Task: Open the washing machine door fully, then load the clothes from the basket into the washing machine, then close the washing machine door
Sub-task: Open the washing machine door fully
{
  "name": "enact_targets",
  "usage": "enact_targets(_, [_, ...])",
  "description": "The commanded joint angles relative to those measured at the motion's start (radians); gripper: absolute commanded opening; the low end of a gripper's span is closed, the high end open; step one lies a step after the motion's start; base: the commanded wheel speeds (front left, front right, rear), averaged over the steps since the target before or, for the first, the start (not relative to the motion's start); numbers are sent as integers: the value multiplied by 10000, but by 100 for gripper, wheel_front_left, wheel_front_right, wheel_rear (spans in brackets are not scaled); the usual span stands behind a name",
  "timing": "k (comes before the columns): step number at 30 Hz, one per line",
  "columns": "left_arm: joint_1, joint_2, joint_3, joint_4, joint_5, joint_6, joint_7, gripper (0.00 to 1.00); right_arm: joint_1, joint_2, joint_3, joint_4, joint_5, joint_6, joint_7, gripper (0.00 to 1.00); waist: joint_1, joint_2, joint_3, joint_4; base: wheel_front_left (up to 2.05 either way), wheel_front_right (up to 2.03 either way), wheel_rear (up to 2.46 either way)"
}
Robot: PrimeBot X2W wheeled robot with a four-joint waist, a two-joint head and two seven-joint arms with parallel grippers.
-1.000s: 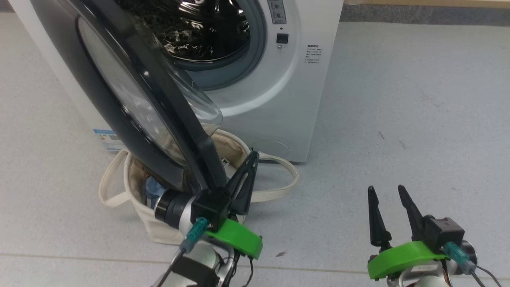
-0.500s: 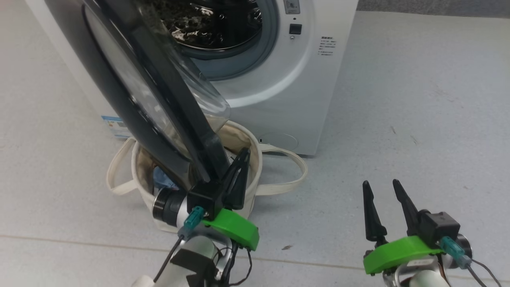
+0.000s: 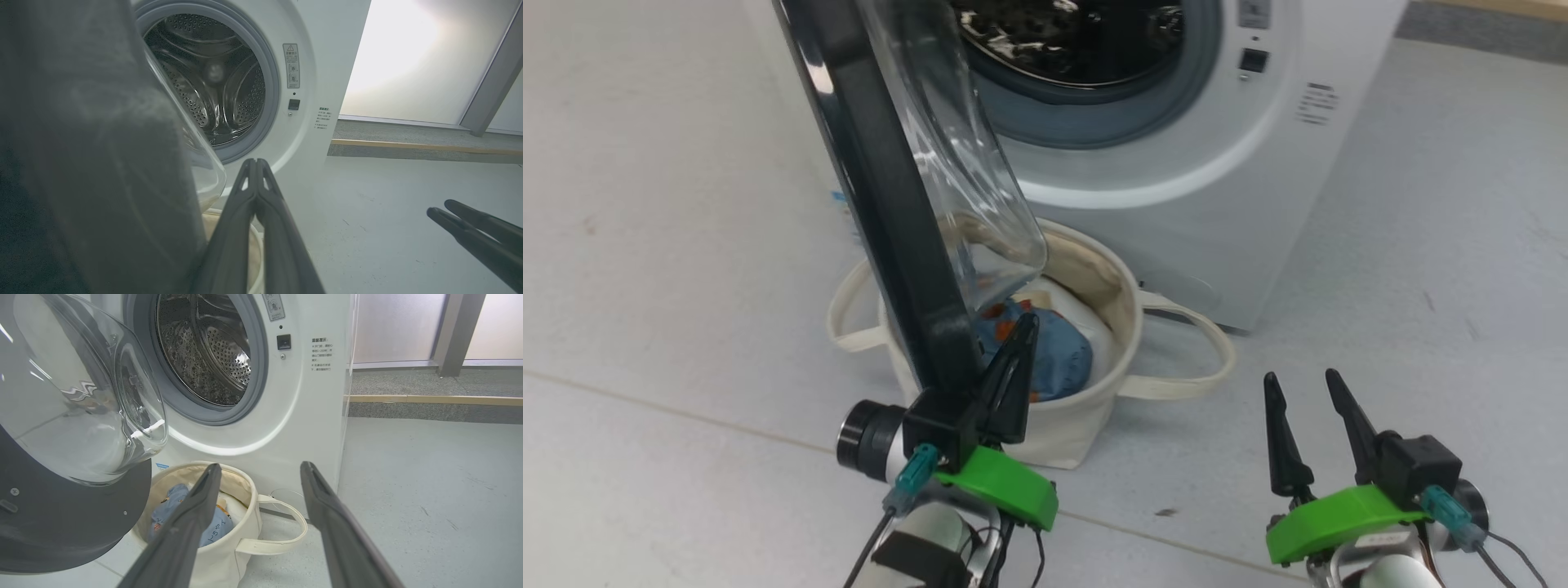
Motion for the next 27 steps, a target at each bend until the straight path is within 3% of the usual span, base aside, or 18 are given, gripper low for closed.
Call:
enact_targets(1, [-170,296,700,-380,81,206,-44,0,-342,-22,260,-257,-45,0,-122,100,-1,0,-27,667,0,0,0])
enact_targets(14, [227,296,715,-827,41,205,-44,0,-138,-22,422,-71,-136,0,-122,100,-1,0,-182,3112,0,0,0])
enact_targets(27, [148,296,1644,-1226,-100,634,-44,0,-1145,-280,1823,467,-462,0,-122,100,-1,0,941,3529,0,0,0])
